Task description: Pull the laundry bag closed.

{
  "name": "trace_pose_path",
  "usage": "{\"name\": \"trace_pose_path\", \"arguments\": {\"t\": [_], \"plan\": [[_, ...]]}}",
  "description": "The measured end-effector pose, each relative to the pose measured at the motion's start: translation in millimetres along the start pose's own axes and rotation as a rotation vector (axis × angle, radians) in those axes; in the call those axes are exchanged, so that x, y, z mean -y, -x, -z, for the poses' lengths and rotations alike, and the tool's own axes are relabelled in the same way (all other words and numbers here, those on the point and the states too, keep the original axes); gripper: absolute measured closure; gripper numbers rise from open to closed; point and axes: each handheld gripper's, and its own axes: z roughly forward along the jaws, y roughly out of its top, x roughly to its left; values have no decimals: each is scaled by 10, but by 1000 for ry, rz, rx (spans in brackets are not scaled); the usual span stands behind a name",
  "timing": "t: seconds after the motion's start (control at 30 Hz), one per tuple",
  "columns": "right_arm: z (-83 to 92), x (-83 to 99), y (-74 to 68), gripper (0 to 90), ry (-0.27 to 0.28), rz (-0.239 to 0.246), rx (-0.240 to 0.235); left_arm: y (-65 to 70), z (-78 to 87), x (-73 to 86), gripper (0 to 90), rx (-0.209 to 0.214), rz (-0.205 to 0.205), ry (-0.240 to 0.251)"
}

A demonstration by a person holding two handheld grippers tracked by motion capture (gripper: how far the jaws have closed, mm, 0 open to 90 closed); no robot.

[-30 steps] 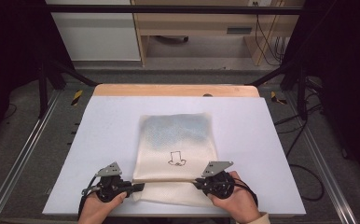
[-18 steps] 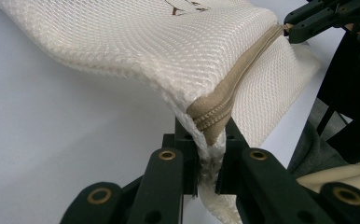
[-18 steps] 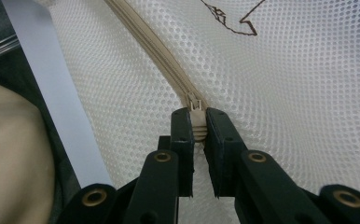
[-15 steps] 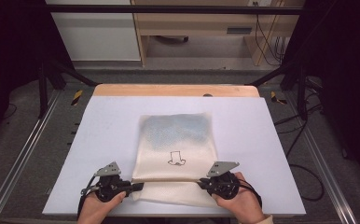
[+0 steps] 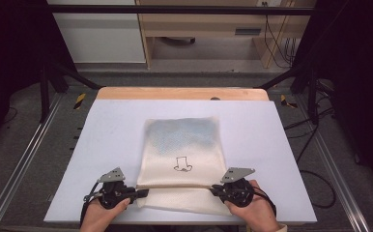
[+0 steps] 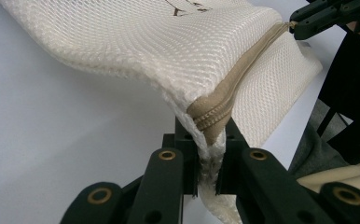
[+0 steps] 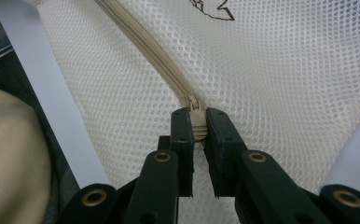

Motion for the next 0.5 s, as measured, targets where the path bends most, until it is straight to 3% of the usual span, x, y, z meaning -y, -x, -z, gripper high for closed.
{"name": "trace_pose_path", "arguments": {"t": [0.5], "plan": [[47, 52, 41, 818, -2, -19, 14, -5, 16, -4, 823, -1, 0, 4]]}}
